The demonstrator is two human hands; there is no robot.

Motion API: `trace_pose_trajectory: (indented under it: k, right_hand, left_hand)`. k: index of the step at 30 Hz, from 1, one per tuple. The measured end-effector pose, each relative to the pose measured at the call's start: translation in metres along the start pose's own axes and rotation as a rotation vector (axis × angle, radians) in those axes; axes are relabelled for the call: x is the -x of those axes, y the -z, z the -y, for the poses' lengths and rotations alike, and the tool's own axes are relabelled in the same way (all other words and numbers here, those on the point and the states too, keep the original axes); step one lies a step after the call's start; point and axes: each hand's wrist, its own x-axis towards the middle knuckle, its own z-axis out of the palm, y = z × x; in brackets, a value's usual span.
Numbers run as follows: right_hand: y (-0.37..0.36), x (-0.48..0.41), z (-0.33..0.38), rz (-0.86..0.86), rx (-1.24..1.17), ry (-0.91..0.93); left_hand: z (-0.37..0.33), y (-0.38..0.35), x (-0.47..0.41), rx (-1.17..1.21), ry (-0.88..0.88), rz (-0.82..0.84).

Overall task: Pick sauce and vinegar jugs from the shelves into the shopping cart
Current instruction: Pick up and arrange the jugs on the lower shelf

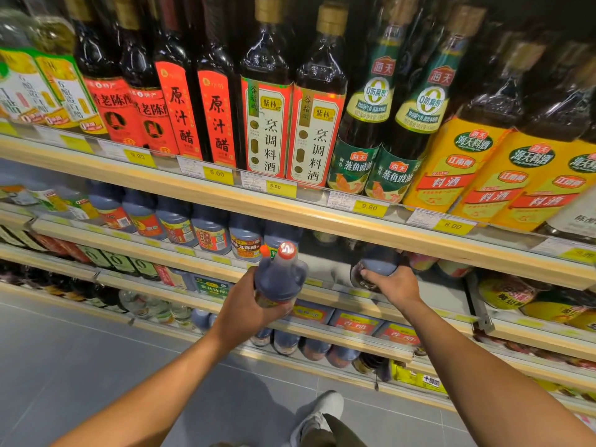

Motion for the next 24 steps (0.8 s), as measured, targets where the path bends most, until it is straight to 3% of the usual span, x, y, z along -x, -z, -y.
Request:
trace_pose_trajectory:
  k: [7,10,12,14,18,21,24]
  right_hand:
    - [0.007,0.016,-0.009,0.010,-0.103,0.047]
    - [0.002,0.045,-0.017,-0.145,-0.068,0.025]
    - [-0.006,0.070,-0.016,-0.226,-0.076,0.107]
    - [-0.015,0.092,-0.006,-0.139,-0.111,0.215]
    - [-0.031,0.121,0.033,0.244,-0.204,0.357]
    - [-0.038,0.127,0.054,0.305,-0.173,0.521]
    - [-0.041,0.126,0.064,0.334,-0.185,0.538]
  left_hand:
    - [0.006,0.001,-0.002,-0.017,0.022,0.000]
    - [0.007,0.000,-0.002,-0.030,0.049,-0.006]
    - [0.006,-0.003,-0.003,-0.037,0.053,-0.005]
    - [0.005,-0.006,-0.003,-0.034,0.048,0.015]
    - [0.005,-0.014,-0.005,-0.046,0.039,0.047]
    - [0.003,-0.022,-0.006,-0.039,0.013,0.084]
    - [0.004,-0.031,-0.006,-0.028,-0.019,0.098]
